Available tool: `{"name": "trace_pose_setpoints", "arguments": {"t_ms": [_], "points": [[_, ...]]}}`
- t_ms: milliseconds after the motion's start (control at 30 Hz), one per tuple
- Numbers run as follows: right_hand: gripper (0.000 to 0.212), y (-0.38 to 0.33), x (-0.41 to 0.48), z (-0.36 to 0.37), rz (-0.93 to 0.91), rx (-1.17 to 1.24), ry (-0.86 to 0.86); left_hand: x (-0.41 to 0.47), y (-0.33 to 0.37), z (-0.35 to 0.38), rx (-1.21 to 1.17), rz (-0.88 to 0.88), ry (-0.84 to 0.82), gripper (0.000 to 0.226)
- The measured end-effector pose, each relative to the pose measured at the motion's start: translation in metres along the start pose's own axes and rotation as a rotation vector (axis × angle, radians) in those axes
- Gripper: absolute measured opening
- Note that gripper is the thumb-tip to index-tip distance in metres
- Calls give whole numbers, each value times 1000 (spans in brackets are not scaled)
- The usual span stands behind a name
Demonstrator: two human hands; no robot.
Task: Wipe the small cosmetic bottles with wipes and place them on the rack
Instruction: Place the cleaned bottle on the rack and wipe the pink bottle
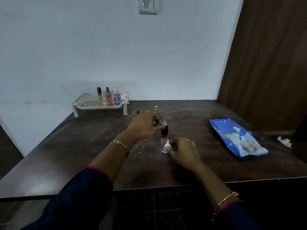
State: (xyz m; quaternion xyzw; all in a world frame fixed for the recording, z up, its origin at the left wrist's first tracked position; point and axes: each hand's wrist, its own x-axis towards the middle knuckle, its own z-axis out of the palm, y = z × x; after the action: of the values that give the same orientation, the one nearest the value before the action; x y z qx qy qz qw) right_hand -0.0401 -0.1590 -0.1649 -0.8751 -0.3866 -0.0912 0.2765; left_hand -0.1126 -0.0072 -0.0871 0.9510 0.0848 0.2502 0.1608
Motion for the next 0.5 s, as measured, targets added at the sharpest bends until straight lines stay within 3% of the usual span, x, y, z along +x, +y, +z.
{"name": "trace_pose_setpoints", "arguments": {"t_ms": [167, 267, 400, 500], "points": [[33, -8, -7, -3, 0, -25, -2, -6, 8, -4, 18, 6, -5, 10], [38, -6, -1, -2, 41, 96, 32, -11, 10, -5, 11, 21, 17, 17], [31, -5, 13, -9, 29, 332, 177, -11, 8, 0, -41, 8, 34, 49], [42, -10, 21, -16, -14, 472, 240, -9, 9, 0, -39, -2, 47, 60]]}}
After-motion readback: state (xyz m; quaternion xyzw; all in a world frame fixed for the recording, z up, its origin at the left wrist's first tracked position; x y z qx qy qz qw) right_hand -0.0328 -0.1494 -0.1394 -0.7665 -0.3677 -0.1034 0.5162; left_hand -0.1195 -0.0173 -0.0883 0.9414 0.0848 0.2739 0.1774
